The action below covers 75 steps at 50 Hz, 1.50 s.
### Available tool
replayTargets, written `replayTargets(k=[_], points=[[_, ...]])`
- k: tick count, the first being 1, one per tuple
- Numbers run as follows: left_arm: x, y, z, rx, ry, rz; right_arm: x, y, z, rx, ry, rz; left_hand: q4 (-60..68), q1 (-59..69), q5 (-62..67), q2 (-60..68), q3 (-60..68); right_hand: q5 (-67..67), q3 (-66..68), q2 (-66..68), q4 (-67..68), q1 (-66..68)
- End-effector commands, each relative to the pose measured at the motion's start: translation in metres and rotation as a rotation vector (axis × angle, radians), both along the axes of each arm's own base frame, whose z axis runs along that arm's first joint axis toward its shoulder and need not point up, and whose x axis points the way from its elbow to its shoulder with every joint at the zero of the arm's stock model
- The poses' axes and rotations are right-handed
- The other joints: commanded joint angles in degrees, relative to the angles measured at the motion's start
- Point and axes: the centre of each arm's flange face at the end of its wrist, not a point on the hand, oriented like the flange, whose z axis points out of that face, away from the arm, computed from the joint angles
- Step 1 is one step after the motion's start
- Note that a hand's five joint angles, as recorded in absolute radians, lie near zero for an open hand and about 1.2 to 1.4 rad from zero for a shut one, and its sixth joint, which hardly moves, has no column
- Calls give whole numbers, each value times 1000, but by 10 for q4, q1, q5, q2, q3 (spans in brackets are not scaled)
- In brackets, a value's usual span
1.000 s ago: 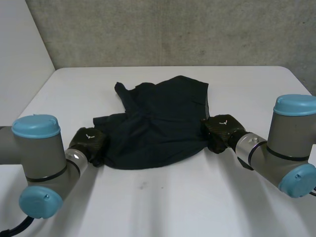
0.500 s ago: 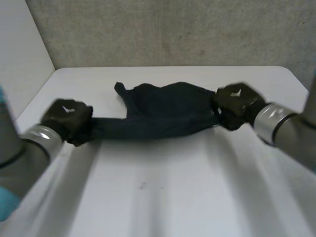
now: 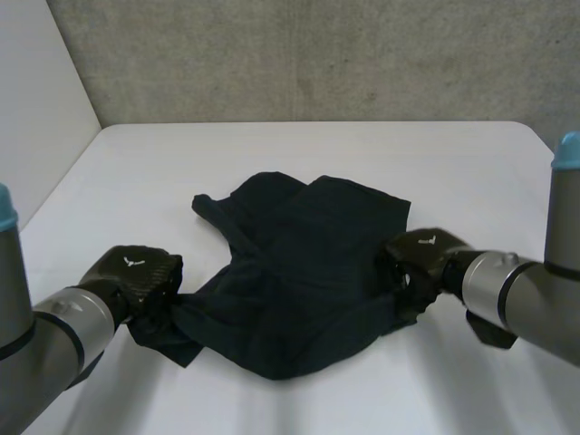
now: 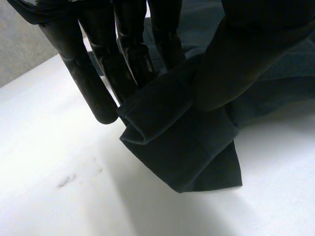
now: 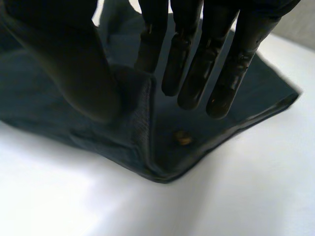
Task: Fold the shorts.
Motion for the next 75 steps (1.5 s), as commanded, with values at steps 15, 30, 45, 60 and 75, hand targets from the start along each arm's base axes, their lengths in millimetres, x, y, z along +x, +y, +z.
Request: replayTargets(k=[15, 30, 45, 60, 75], points=[[-8, -26, -7, -17, 17, 18, -7, 41, -23, 65, -32, 38, 113, 146, 147, 114, 122, -148, -134, -137, -135, -69], [-5, -38, -22, 23, 2, 43, -8, 45, -43, -15, 87, -1, 113, 146, 147, 114, 122, -164, -151, -153, -152, -86], [-5, -60, -27, 9, 4, 72, -15, 66, -56, 88, 128, 13, 113, 146, 147, 114, 122, -163, -149, -152, -151, -84], [-5, -59, -37, 31, -23, 88, -6, 44, -52, -68, 68, 12, 113, 146, 147, 114, 122, 298, 311, 309, 310, 376], [-38, -153, 81, -518, 184, 121, 50, -76, 69, -696, 82, -21, 113, 146, 147, 114, 122, 298, 311, 309, 310, 376]])
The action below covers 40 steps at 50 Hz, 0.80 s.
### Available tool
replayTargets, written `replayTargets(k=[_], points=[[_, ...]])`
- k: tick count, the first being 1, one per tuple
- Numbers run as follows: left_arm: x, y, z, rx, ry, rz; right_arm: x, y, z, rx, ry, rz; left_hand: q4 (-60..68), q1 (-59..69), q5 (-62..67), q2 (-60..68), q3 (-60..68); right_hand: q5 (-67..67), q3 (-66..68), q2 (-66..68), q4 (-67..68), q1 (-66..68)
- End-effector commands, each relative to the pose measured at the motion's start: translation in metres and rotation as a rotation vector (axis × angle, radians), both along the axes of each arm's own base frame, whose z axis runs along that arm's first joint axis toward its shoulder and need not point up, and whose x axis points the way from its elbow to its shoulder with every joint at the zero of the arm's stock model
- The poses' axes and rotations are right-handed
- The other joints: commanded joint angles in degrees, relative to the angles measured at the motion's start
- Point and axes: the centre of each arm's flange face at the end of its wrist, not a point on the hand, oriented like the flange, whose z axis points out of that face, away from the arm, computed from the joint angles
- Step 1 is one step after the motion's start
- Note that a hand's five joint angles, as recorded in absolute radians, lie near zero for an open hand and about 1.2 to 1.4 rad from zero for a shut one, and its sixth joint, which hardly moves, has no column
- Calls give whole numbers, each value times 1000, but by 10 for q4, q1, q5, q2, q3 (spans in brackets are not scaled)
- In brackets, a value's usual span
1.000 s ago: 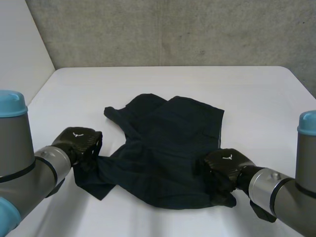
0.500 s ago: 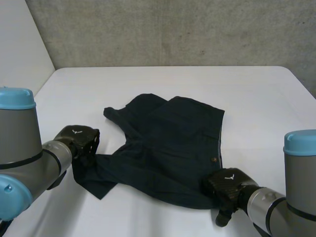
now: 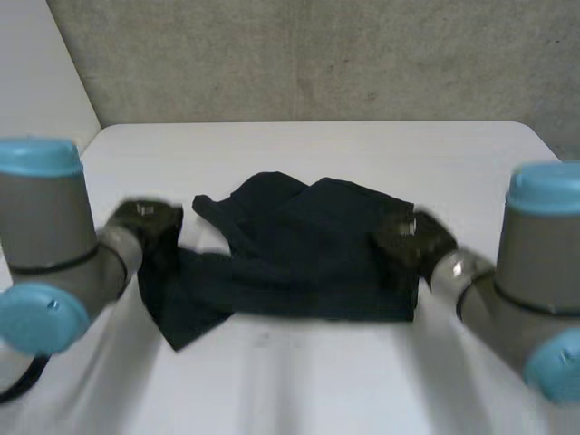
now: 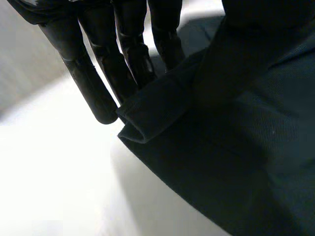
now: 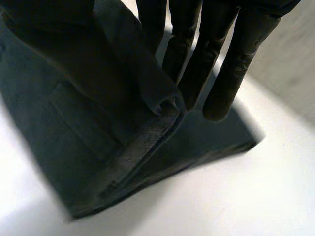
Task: Fold the shorts.
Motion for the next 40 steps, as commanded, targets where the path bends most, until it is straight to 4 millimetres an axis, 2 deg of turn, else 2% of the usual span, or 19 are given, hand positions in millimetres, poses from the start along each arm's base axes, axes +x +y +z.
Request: replayTargets(k=[1, 2, 3, 4, 5, 6, 8, 10, 14, 18, 20, 24, 26, 27, 30, 32, 33, 36, 40], points=[[-19, -57, 114, -458, 174, 37, 35, -59, 115, -489, -66, -42, 113, 146, 147, 113, 121, 136, 127, 123, 119, 246], [-21, -62, 144, -572, 223, 42, 38, -63, 133, -558, -102, -47, 113, 146, 147, 113, 121, 136, 127, 123, 119, 246], [-22, -64, 160, -629, 250, 44, 42, -69, 168, -692, -190, -58, 113, 146, 147, 113, 121, 136, 127, 123, 119, 246], [-22, -63, 179, -696, 281, 45, 42, -70, 187, -769, -240, -66, 113, 146, 147, 113, 121, 136, 127, 123, 119, 246], [-22, -57, 210, -802, 335, 40, 44, -69, 199, -820, -276, -66, 113, 146, 147, 113, 121, 136, 127, 123, 119, 246], [-21, -51, 226, -859, 366, 37, 46, -65, 223, -932, -357, -66, 113, 146, 147, 113, 121, 136, 127, 123, 119, 246], [-16, -37, 257, -972, 439, 32, 43, -61, 248, -1048, -438, -77, 113, 146, 147, 113, 121, 136, 127, 123, 119, 246], [-13, -28, 271, -1031, 488, 32, 37, -54, 270, -1164, -526, -88, 113, 146, 147, 113, 121, 136, 127, 123, 119, 246], [-3, -12, 273, -1066, 553, 48, 35, -57, 257, -1146, -539, -89, 113, 146, 147, 113, 121, 136, 127, 123, 119, 246], [1, -5, 245, -999, 531, 54, 41, -57, 219, -1013, -474, -70, 113, 146, 147, 113, 121, 136, 127, 123, 119, 246], [1, -3, 215, -913, 493, 52, 41, -58, 196, -934, -426, -66, 113, 146, 147, 113, 121, 136, 127, 123, 119, 246], [1, 3, 151, -738, 418, 53, 35, -55, 124, -701, -288, -56, 113, 146, 147, 113, 121, 136, 127, 123, 119, 246], [3, 8, 112, -630, 369, 57, 34, -53, 100, -627, -247, -47, 113, 146, 147, 113, 121, 136, 127, 123, 119, 246], [4, 10, 103, -603, 357, 59, 34, -49, 70, -549, -204, -27, 113, 146, 147, 113, 121, 136, 127, 123, 119, 246], [7, 19, 52, -461, 290, 66, 33, -41, 16, -403, -121, 20, 113, 146, 147, 113, 121, 136, 127, 123, 119, 246], [9, 23, 12, -336, 232, 72, 32, -34, -8, -327, -79, 45, 113, 146, 147, 113, 121, 136, 127, 123, 119, 246], [9, 25, 2, -304, 216, 73, 30, -27, -31, -251, -29, 66, 113, 146, 147, 113, 121, 136, 127, 123, 119, 246], [13, 43, -33, -148, 122, 65, 26, -20, -46, -178, 28, 77, 113, 146, 147, 113, 121, 136, 127, 123, 119, 246], [21, 67, -45, 1, 18, 51, 20, -4, -45, -88, 67, 96, 113, 146, 147, 113, 121, 136, 127, 123, 119, 246]])
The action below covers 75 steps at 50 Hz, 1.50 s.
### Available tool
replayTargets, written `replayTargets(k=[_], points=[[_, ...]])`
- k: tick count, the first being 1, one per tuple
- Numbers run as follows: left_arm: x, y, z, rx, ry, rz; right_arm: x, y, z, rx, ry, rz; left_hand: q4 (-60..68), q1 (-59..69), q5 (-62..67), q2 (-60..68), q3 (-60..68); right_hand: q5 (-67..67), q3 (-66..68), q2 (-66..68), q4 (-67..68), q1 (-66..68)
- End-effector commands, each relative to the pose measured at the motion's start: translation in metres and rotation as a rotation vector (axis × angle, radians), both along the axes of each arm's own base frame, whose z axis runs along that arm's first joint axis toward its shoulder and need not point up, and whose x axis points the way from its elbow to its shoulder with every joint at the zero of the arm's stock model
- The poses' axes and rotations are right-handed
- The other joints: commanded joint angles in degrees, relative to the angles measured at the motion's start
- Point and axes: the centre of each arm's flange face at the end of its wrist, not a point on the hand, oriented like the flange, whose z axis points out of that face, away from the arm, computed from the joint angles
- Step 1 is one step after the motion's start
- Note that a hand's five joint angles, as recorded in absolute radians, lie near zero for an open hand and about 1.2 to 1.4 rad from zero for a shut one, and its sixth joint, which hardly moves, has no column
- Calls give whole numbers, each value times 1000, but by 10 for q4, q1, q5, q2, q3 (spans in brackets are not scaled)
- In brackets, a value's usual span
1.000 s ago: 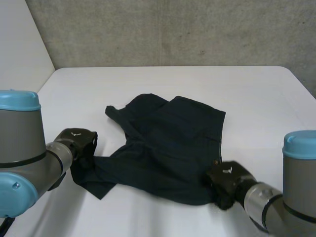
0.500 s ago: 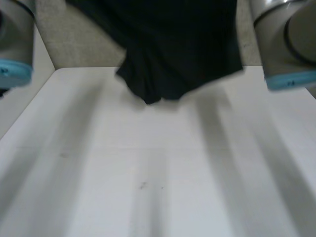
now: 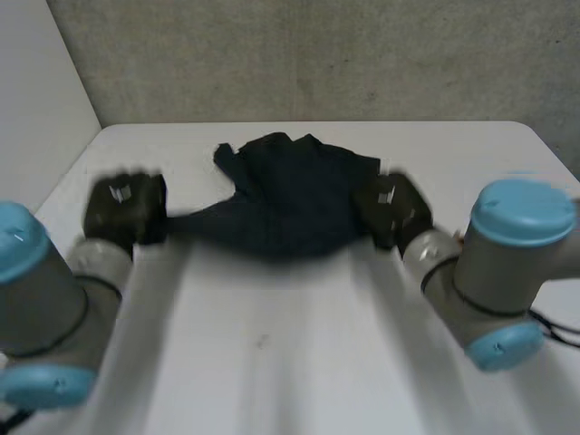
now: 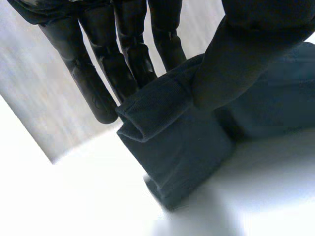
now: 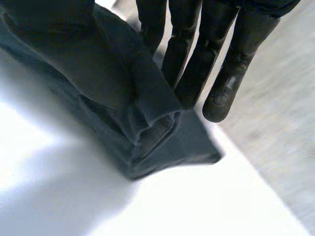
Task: Fold the shorts.
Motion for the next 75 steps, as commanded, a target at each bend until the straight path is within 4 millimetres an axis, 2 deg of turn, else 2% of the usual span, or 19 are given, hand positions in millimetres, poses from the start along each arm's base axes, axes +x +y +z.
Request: replayTargets(k=[1, 10, 15, 22, 24, 27, 33, 37, 40, 48, 55, 64, 66, 67, 68, 69, 70, 74, 75], points=[[11, 37, -37, 274, -165, -20, -9, 22, -13, 150, 94, 26, 113, 146, 147, 112, 120, 136, 120, 123, 118, 246], [28, 81, -10, 397, -230, -35, -25, 48, 8, 252, 157, 22, 113, 146, 147, 112, 120, 136, 120, 123, 118, 246], [34, 122, -4, 554, -316, -90, -39, 76, 14, 422, 249, 37, 113, 146, 147, 112, 120, 136, 120, 123, 118, 246], [44, 173, 8, 676, -549, -250, -69, 134, 19, 584, 570, 195, 113, 146, 147, 112, 120, 136, 120, 123, 118, 246], [44, 174, 12, 655, -580, -272, -77, 147, 24, 606, 645, 257, 113, 146, 147, 112, 120, 136, 120, 123, 118, 246], [41, 169, 19, 592, -603, -295, -73, 142, 29, 575, 592, 268, 113, 146, 147, 112, 120, 136, 120, 123, 118, 246], [15, 123, 27, 420, -560, -278, -64, 109, 43, 533, 433, 178, 113, 146, 147, 112, 120, 136, 120, 123, 118, 246], [-15, 72, 28, 273, -496, -251, -56, 81, 44, 490, 324, 97, 113, 146, 147, 112, 120, 136, 120, 123, 118, 246], [-31, 45, 27, 212, -468, -239, -51, 59, 44, 440, 248, 42, 113, 146, 147, 112, 120, 136, 120, 123, 118, 246], [-89, -57, 15, -26, -364, -166, -48, 11, 32, 291, 197, -117, 113, 146, 147, 112, 120, 136, 120, 123, 118, 246], [-116, -112, -7, -126, -328, -115, -38, -34, 16, 133, 161, -201, 113, 146, 147, 112, 120, 136, 120, 123, 118, 246], [-131, -133, -36, -233, -361, -115, -14, -77, -10, -38, 62, -177, 113, 146, 147, 112, 120, 127, 110, 114, 109, 236], [-134, -135, -38, -262, -341, -106, -10, -81, -14, -72, 38, -159, 113, 146, 147, 112, 120, -115, -131, -127, -133, -5], [-134, -136, -38, -271, -335, -103, -7, -85, -15, -102, 17, -147, 61, 95, 96, 61, 69, -311, -327, -323, -328, -201], [-134, -135, -40, -278, -330, -103, -6, -86, -16, -114, 10, -144, -226, -192, -191, -226, -218, -416, -432, -428, -434, -306], [-135, -134, -41, -280, -327, -107, -6, -89, -16, -131, 6, -150, -395, -361, -360, -395, -388, -562, -578, -574, -580, -452], [-136, -133, -44, -277, -328, -111, -6, -91, -14, -145, -4, -156, -532, -498, -497, -532, -524, -564, -580, -577, -582, -454], [-136, -125, -46, -260, -326, -122, -14, -90, 1, -160, -22, -181, -587, -554, -553, -588, -580, -564, -580, -577, -582, -454], [-134, -121, -35, -263, -320, -122, -16, -89, 8, -169, -27, -189, -587, -554, -553, -588, -580, -564, -580, -577, -582, -454]])
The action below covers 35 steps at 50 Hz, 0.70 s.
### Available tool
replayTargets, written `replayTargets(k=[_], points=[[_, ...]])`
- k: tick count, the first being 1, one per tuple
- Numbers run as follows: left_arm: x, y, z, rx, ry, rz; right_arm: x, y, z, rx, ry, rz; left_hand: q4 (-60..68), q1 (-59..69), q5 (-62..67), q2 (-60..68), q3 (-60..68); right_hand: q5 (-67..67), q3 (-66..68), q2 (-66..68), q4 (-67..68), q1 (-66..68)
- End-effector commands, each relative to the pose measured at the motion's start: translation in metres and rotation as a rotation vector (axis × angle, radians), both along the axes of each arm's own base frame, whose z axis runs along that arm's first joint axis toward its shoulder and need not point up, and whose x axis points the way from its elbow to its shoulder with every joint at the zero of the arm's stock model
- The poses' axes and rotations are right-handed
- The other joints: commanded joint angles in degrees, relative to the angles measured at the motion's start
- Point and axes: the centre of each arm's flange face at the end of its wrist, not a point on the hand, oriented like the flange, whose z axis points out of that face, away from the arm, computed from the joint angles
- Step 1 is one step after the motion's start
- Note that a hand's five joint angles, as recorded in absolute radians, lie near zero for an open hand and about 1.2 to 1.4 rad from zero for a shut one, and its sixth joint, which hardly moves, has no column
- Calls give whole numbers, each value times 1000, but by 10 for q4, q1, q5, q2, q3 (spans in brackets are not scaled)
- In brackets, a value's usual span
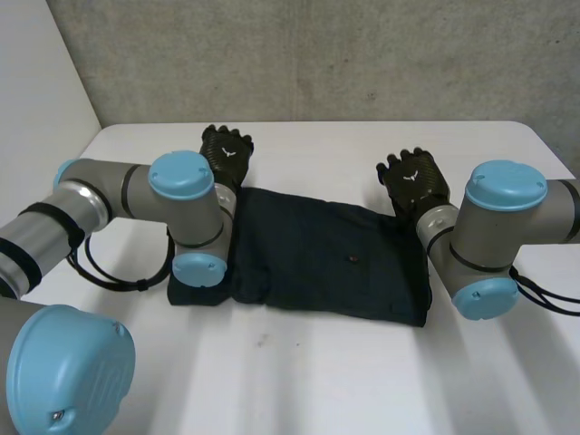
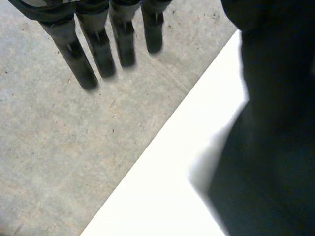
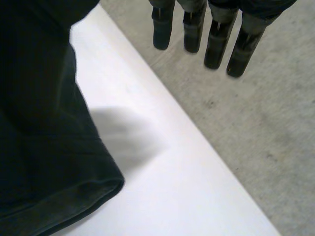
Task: Fold the shorts.
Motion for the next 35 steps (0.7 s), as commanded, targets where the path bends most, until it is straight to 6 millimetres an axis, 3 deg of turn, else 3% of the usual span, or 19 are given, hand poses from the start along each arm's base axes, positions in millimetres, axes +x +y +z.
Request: replayTargets(k=[1, 5, 7, 11, 17, 22, 35], points=[[1, 16, 12, 10, 19, -16, -11, 0, 29, -70, -46, -30, -168, -94, -146, -162, -170, -130, -119, -103, -121, -58], [13, 33, 30, 53, 36, -14, -38, 22, 63, -31, -118, -74, -168, -94, -146, -162, -170, -130, -119, -103, -121, -58], [25, 47, 41, 91, 61, -11, -47, 39, 64, 58, -149, -87, -168, -94, -146, -162, -170, -130, -119, -103, -121, -58], [47, 66, 44, 179, 111, 3, -56, 69, 55, 265, -207, -84, -168, -94, -145, -161, -170, -130, -119, -103, -121, -58], [79, 80, 28, 335, 159, 3, -67, 104, 23, 532, -247, -54, -160, -85, -137, -153, -161, -77, -66, -50, -68, -5], [91, 80, 12, 401, 152, -8, -70, 114, 6, 550, -261, -43, -154, -80, -132, -148, -156, 37, 48, 64, 46, 110], [103, 69, -22, 472, 123, 42, -70, 108, -21, 484, -246, -76, -153, -79, -130, -146, -154, 78, 89, 105, 87, 150]])
